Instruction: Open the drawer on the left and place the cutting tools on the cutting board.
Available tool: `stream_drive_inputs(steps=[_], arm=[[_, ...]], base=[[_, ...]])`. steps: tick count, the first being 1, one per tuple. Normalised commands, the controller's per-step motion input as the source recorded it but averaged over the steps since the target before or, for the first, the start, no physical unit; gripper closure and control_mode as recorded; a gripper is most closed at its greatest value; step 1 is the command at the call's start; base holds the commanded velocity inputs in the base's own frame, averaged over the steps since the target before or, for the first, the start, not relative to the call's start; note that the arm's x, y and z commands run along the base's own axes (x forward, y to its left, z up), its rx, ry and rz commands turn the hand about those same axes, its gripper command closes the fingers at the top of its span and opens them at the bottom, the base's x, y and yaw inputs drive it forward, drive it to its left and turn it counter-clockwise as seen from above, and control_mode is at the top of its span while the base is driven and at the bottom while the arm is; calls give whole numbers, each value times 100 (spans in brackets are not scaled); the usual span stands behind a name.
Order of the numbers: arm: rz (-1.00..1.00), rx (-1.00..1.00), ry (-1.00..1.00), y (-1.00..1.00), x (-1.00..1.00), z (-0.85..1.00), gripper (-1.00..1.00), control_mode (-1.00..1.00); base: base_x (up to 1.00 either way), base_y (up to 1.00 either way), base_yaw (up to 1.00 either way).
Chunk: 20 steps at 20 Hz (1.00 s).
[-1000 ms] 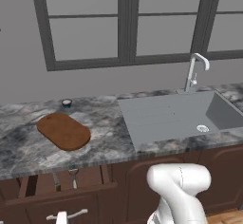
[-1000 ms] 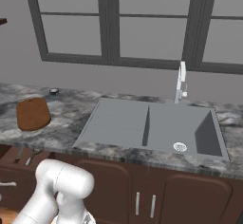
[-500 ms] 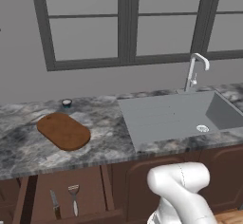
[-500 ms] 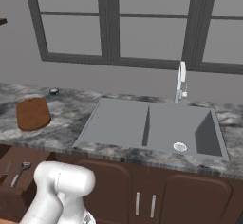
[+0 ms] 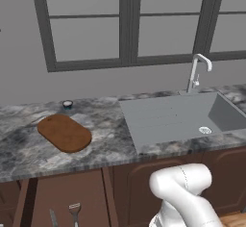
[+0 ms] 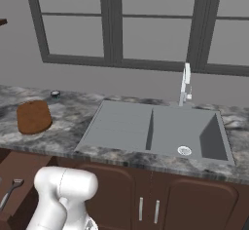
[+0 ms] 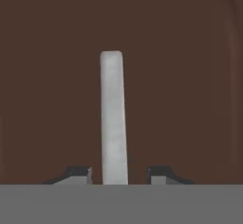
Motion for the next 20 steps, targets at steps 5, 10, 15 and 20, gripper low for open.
stream_drive_inputs(steps=[5,10,15,20], arm=[[0,0,0,-9,-99,0,-100,-100],[-2,0,0,-25,-100,5,-100,-100],[-5,2,1,-28,-100,20,-100,-100],[-12,1,4,-20,-83,53,-100,-100]], base=[[0,0,0],[0,0,0],[0,0,0],[0,0,0]])
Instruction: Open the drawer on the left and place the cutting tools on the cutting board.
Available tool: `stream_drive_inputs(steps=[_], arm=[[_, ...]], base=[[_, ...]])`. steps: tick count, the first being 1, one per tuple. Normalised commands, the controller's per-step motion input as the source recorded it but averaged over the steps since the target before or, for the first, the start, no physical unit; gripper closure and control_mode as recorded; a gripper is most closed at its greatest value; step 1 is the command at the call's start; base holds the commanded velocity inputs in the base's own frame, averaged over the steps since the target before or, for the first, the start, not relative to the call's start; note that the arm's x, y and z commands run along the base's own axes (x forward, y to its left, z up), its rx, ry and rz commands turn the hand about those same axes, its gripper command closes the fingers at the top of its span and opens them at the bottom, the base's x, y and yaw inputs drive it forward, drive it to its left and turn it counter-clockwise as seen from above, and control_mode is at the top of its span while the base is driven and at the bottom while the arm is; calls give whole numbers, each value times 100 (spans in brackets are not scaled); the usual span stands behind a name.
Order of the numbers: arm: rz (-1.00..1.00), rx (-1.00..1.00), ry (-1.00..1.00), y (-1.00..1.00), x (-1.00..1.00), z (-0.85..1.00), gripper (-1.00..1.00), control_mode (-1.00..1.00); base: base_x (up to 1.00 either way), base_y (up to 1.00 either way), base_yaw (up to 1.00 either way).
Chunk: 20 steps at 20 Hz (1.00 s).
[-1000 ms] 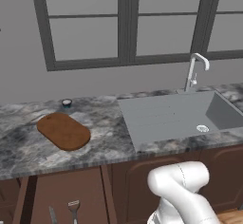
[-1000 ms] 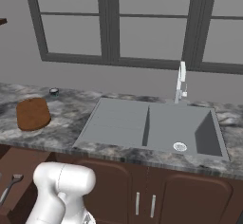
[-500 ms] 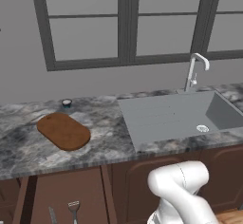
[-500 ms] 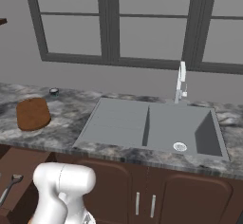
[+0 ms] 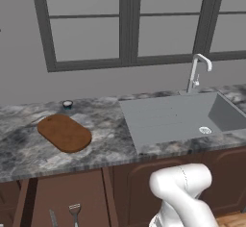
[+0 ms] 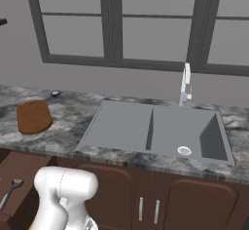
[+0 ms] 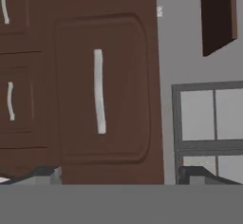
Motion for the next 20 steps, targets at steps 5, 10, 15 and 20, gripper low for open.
stream_drive_inputs(steps=[5,10,15,20], arm=[[-12,1,9,-17,-49,80,-100,-100],[-12,0,16,-15,-29,84,-100,-100],[-8,0,18,-23,-4,96,-100,-100],[-1,5,21,-58,33,92,-100,-100]], base=[[0,0,0],[0,0,0],[0,0,0],[0,0,0]])
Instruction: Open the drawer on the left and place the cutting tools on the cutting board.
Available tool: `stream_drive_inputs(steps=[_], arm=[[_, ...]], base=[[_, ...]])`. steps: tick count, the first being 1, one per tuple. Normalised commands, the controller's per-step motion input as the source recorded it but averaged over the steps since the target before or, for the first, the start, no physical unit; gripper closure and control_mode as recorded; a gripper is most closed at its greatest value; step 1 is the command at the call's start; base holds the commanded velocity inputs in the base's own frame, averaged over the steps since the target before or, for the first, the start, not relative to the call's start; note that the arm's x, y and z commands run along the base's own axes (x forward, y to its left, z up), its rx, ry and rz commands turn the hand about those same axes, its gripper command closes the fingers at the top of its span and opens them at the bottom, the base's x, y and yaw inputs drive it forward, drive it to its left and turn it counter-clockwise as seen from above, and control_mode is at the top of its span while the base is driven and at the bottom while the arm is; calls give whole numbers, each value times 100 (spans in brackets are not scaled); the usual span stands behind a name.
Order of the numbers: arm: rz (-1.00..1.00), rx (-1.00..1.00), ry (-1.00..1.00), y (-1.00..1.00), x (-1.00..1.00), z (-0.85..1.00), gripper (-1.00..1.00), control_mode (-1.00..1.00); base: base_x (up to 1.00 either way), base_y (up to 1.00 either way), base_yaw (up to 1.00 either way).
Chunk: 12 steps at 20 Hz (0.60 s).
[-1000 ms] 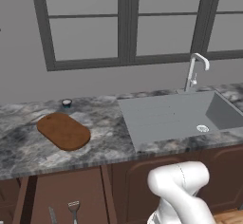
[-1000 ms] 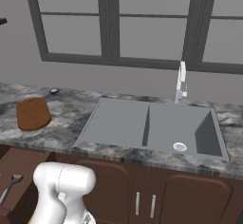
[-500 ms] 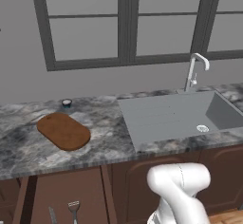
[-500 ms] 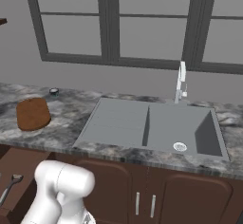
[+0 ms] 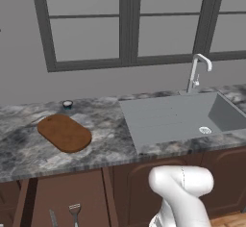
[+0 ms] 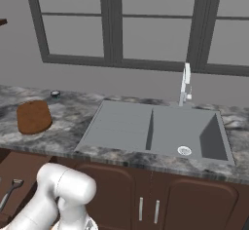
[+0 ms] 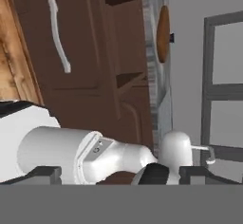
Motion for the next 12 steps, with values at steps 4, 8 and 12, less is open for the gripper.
stream_drive_inputs(steps=[4,8,12], arm=[[0,11,24,-77,55,82,-100,-100],[0,13,27,-83,67,73,-100,-100],[0,13,30,-78,83,74,-100,-100]], base=[[0,0,0],[0,0,0],[0,0,0]])
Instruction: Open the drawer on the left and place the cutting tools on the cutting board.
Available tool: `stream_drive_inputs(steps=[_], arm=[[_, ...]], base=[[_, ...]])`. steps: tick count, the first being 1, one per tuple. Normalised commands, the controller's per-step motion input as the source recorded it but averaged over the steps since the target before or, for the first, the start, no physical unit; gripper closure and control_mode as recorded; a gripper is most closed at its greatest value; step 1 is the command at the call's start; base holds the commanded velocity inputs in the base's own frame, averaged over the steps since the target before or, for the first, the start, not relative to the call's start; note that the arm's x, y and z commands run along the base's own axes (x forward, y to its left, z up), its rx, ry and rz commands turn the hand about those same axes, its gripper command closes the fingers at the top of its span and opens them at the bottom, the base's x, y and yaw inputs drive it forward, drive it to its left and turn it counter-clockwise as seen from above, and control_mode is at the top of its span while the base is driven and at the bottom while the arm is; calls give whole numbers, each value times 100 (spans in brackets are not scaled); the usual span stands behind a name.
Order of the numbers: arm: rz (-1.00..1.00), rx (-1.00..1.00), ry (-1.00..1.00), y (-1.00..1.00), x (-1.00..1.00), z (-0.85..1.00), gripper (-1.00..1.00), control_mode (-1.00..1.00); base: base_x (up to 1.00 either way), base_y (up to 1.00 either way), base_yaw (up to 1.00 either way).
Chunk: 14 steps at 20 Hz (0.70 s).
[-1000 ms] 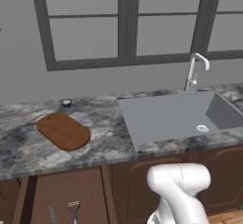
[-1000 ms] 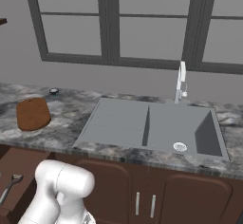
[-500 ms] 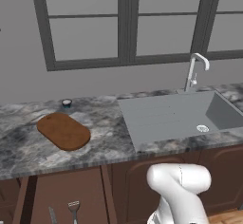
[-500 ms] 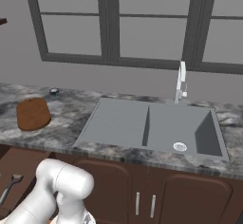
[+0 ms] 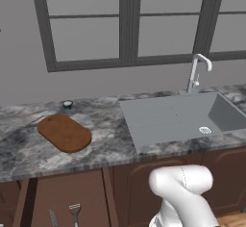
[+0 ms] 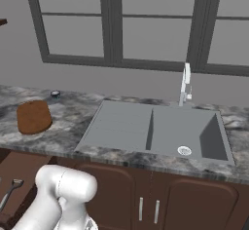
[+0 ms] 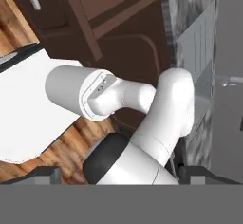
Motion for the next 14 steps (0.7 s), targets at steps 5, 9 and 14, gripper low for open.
stream_drive_inputs(steps=[5,9,14], arm=[[1,3,5,-12,19,18,-100,-100],[0,16,0,-41,41,98,-100,-100],[0,22,5,-70,64,100,-100,-100]], base=[[0,0,0],[0,0,0],[0,0,0]])
